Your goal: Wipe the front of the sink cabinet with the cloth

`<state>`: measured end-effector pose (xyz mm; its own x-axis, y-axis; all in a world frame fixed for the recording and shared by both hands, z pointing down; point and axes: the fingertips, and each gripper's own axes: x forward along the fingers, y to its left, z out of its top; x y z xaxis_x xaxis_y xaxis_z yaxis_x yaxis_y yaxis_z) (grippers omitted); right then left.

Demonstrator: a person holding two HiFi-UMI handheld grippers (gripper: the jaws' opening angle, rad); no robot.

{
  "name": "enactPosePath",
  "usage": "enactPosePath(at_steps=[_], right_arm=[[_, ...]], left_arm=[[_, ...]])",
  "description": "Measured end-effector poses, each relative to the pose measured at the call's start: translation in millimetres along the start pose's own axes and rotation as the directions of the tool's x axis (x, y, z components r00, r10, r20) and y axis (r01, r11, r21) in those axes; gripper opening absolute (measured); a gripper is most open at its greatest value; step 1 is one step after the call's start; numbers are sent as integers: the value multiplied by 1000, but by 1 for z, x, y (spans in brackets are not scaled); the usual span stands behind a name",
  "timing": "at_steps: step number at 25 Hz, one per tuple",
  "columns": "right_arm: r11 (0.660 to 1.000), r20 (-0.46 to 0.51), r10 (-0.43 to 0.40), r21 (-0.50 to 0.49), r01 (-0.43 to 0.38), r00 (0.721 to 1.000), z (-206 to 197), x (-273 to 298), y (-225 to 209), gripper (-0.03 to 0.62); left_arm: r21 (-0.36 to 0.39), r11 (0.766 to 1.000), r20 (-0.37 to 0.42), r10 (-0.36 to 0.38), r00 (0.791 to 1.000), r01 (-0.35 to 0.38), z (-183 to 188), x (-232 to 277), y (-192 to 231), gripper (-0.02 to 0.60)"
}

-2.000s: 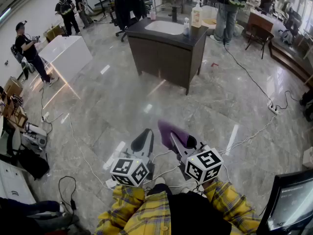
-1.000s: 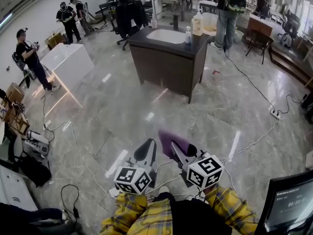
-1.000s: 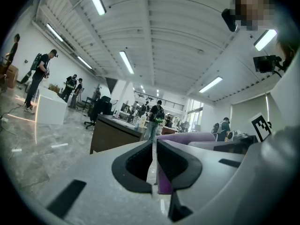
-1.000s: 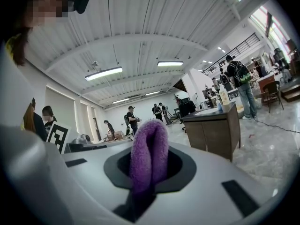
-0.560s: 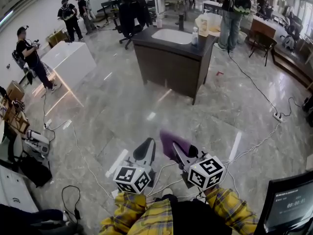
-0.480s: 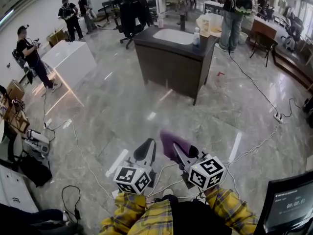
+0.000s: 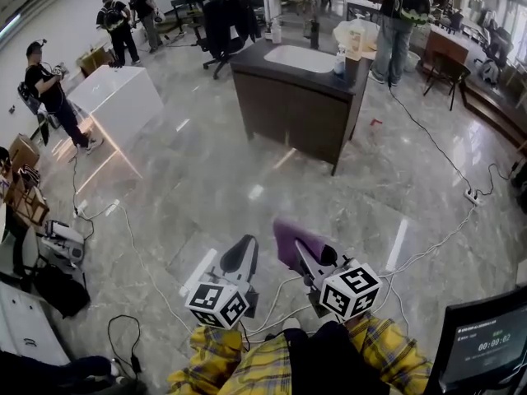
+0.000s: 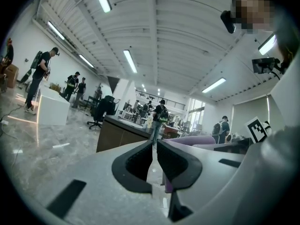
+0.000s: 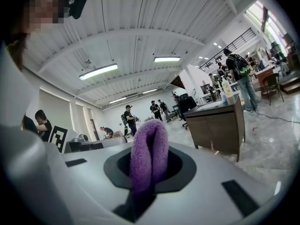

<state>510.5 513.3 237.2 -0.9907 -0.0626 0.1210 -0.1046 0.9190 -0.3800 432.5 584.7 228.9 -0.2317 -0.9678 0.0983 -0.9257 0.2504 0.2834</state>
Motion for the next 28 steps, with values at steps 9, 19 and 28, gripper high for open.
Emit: enactPosePath(at_steps=[9,19,28], right_arm=[[1000,-4,7,1,-7,1000,1,18,-1,44],[999,-8,50,-13,-50,999,17,75,-33,44],[992,-34,112,-50,-113,993,54,138,-74,44]], left_arm=[[46,999,-3,8,1000,-8,5,2,15,31],[50,998,10,27,1000,-28,14,52,48,31],[47,997,8,63,998,-63,34,119,74,31]])
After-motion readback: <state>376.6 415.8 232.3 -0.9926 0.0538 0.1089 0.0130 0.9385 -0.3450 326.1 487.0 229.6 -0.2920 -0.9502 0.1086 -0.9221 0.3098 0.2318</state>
